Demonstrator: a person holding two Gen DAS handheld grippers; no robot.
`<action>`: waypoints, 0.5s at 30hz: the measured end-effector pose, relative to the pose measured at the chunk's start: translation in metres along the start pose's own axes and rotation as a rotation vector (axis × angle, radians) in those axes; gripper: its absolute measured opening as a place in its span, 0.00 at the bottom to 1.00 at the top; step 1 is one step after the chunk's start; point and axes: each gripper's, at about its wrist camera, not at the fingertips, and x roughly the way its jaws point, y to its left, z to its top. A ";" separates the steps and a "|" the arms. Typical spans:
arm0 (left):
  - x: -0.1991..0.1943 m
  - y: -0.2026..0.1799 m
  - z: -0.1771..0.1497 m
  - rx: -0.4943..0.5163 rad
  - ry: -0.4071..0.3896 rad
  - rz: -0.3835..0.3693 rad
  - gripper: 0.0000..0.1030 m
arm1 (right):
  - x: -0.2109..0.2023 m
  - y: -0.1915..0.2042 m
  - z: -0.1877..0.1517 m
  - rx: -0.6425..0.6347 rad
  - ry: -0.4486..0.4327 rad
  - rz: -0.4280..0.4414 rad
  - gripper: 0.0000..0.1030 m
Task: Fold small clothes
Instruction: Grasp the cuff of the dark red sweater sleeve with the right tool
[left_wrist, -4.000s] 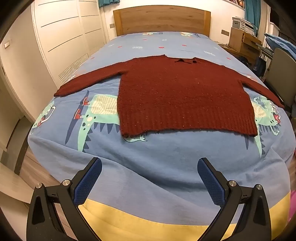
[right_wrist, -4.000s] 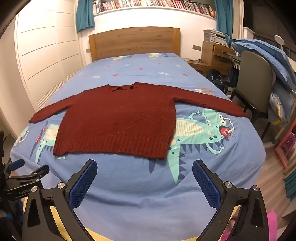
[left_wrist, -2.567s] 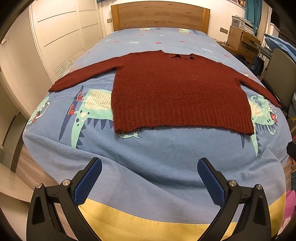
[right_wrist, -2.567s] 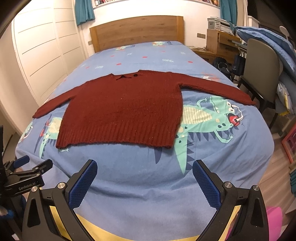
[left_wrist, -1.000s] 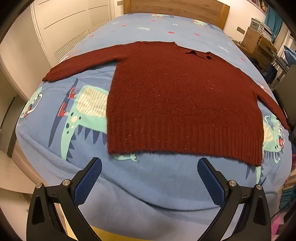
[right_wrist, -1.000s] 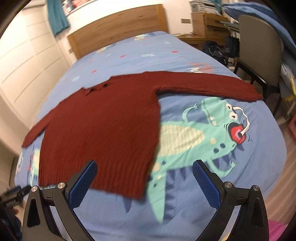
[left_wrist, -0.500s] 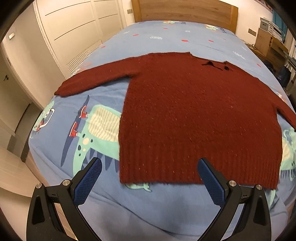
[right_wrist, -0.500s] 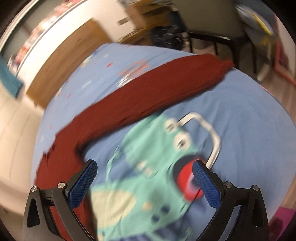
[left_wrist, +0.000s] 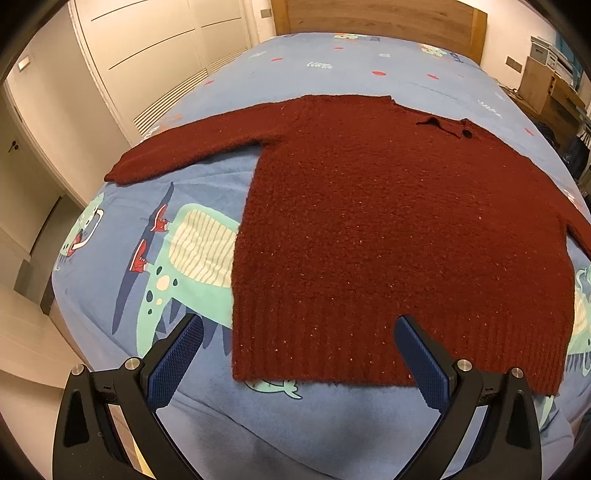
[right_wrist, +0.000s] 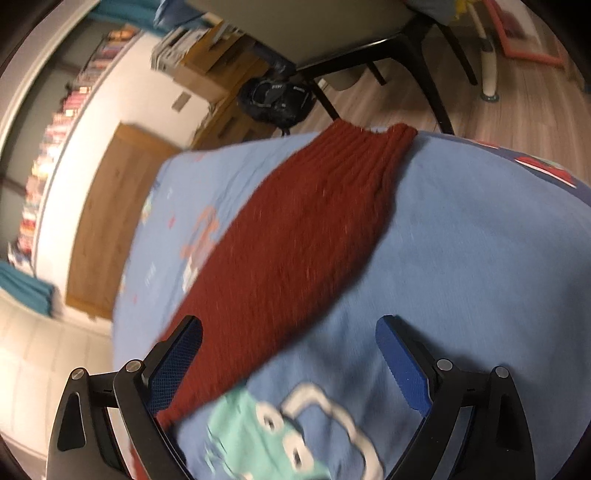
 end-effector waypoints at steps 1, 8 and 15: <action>0.001 0.000 0.000 -0.002 0.004 0.000 0.99 | 0.002 -0.003 0.006 0.024 -0.013 0.019 0.87; 0.005 0.001 0.000 0.001 0.014 0.006 0.99 | 0.018 -0.029 0.033 0.189 -0.075 0.098 0.47; 0.008 0.008 0.000 -0.014 0.018 0.002 0.99 | 0.029 -0.031 0.048 0.241 -0.072 0.129 0.11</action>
